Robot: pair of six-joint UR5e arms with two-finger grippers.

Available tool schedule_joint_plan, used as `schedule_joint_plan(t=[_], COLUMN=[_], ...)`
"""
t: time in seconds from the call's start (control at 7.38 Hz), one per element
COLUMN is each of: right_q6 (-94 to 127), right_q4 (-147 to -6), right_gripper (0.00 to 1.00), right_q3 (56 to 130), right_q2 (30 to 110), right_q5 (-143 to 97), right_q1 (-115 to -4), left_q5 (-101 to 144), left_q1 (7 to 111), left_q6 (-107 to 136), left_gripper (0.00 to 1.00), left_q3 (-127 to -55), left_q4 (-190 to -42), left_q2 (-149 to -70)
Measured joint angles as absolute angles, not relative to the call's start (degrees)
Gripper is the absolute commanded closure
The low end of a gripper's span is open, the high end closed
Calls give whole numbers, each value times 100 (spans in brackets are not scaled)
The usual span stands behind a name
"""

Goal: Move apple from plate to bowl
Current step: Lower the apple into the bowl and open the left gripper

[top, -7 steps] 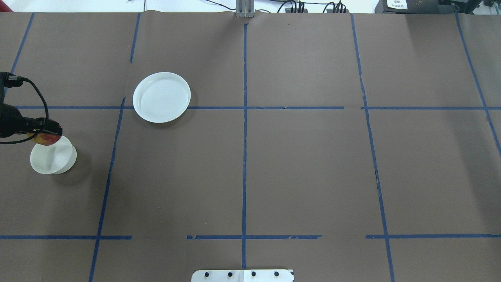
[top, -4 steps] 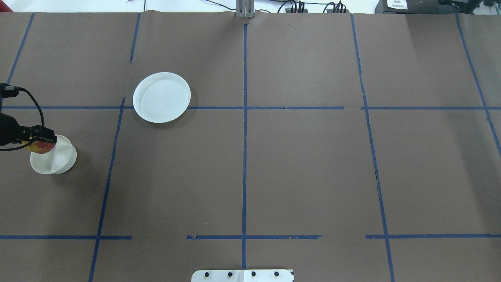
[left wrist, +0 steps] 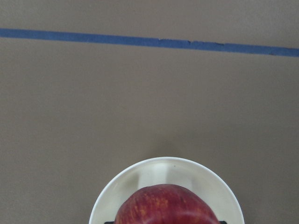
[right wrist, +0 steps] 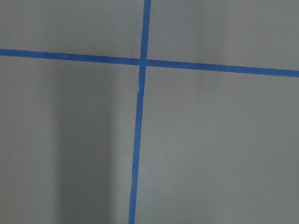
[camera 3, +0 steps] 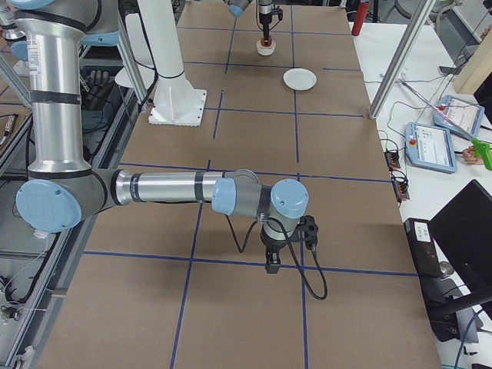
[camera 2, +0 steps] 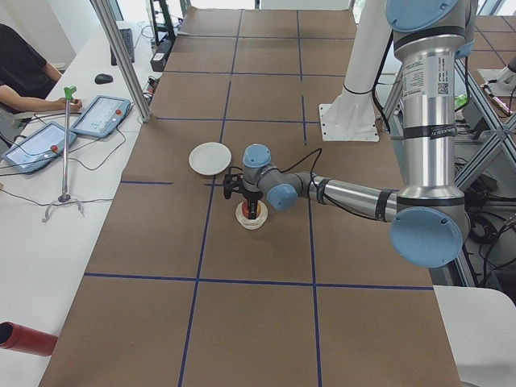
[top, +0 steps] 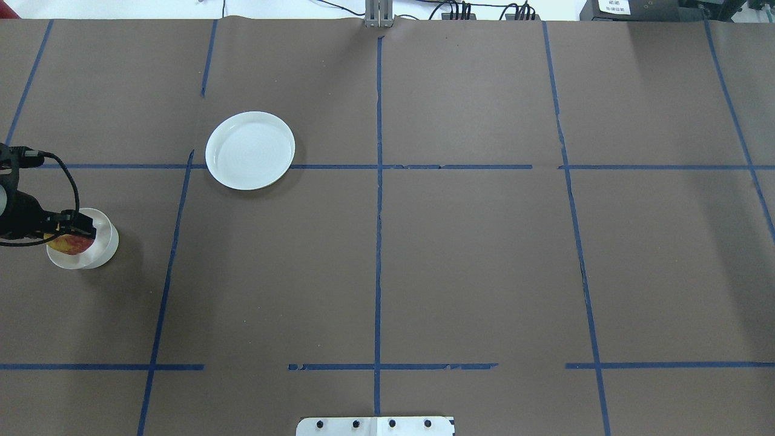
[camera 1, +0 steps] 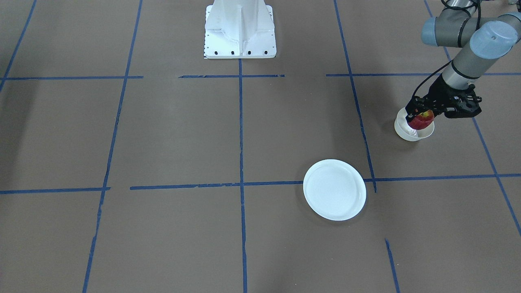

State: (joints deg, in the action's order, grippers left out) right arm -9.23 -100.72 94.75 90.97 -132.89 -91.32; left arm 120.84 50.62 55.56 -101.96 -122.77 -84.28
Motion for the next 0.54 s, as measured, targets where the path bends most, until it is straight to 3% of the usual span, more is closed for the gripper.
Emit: schedule_joint_plan(t=[0.14,0.27,0.41,0.54], right_q6=[-923,-923,-923,-923], right_q4=[-10072,-10072,-10072,-10072], right_gripper=[0,0,0,0], right_q3=[9475,9475,9475,9475], right_q2=[9097,9097,9097,9097], right_q5=[-13289,-13289,-13289,-13289], right_q1=[-9132,-9132,-9132,-9132], left_q5=[12107,12118,12122,12122], left_q1=[5006,4972,4952,4945], left_q6=[5563,5559,5540,5521], left_gripper=[89,26,1,0], left_q3=[-10176,-10130,-10075,-10043], left_q4=[-12275,-12276,-12280,-12284], left_q2=[-8435,-8444,-8458,-8467])
